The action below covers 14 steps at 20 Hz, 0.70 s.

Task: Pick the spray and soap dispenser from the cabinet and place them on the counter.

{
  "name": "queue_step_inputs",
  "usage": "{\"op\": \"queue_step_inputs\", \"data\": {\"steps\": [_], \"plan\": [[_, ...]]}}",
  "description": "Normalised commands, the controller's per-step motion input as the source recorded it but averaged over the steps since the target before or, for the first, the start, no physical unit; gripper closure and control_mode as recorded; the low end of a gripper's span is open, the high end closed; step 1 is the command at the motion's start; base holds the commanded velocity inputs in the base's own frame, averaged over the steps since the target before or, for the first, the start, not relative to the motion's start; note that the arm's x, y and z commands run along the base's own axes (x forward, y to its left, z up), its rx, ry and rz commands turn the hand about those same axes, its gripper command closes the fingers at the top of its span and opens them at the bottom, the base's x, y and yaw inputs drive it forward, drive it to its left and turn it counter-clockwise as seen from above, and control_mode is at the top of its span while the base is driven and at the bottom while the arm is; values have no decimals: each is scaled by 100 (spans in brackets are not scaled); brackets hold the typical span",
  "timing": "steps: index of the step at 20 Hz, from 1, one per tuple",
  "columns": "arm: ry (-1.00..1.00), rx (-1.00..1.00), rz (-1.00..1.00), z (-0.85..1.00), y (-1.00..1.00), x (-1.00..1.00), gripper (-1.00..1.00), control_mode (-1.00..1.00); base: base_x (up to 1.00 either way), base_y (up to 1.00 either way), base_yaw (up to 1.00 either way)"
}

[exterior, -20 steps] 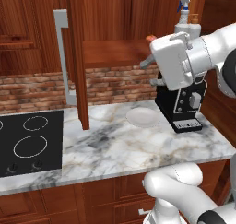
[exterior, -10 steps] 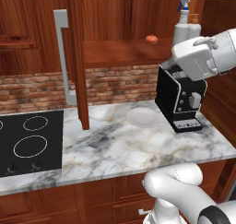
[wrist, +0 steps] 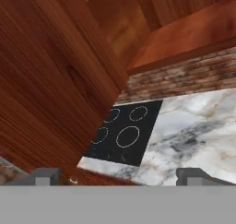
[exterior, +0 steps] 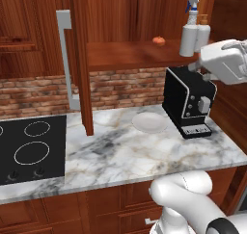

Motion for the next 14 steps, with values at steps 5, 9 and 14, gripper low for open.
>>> {"op": "queue_step_inputs", "data": {"steps": [5,9,14], "plan": [[-20,-1,-20,0,-46,-27,-100,-100,0,0,0],[-20,-3,-16,6,-41,-14,-100,-100,0,0,0],[-20,-8,-11,16,-23,-1,-100,-100,0,0,0]]}}
